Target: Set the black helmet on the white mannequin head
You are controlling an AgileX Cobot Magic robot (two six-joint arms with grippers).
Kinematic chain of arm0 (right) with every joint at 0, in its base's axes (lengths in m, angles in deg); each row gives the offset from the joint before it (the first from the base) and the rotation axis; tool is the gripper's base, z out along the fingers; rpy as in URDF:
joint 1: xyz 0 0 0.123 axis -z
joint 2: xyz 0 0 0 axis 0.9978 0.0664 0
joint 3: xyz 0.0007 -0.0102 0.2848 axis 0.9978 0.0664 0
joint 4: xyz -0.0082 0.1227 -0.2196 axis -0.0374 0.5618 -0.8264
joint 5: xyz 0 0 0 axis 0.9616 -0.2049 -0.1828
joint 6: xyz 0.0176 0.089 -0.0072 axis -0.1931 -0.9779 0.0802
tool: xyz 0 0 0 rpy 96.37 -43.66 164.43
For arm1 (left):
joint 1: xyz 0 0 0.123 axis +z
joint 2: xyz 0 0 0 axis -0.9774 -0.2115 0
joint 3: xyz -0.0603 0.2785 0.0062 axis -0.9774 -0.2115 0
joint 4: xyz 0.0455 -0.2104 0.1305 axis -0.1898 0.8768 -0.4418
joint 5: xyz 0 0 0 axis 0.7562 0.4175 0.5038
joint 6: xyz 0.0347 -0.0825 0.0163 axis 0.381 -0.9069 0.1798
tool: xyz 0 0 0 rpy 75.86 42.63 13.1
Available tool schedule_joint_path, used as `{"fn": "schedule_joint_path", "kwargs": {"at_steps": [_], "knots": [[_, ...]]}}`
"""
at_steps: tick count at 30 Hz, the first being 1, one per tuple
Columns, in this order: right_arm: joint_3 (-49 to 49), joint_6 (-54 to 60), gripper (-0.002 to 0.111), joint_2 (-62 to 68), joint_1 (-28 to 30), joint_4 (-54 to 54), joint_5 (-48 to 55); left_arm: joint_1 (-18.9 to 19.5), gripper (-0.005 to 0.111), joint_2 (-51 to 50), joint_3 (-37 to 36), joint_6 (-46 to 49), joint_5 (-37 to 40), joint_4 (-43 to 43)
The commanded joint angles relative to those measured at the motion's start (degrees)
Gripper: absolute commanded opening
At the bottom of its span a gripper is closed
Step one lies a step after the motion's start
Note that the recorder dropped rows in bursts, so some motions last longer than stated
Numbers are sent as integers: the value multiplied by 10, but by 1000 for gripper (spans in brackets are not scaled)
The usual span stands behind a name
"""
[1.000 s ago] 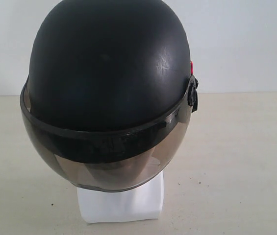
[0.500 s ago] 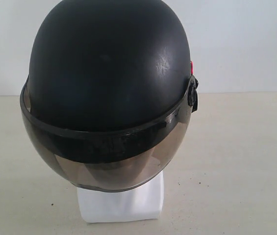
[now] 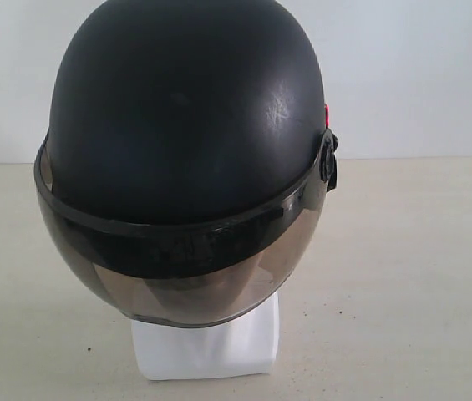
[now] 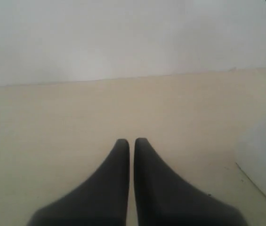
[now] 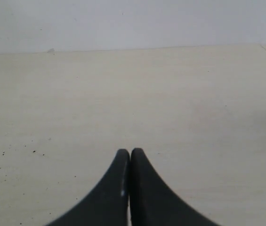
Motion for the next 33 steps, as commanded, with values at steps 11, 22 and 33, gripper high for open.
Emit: {"fn": "schedule_joint_path", "kwargs": {"at_steps": [11,22,33], "knots": [[0,-1,0,-3,0,-2,-2,-2,5,2,-2,-10,27,29],[0,-1,0,-3,0,-2,-2,-2,5,2,-2,-10,27,29],[0,-1,0,-3,0,-2,-2,-2,5,2,-2,-10,27,29]]}}
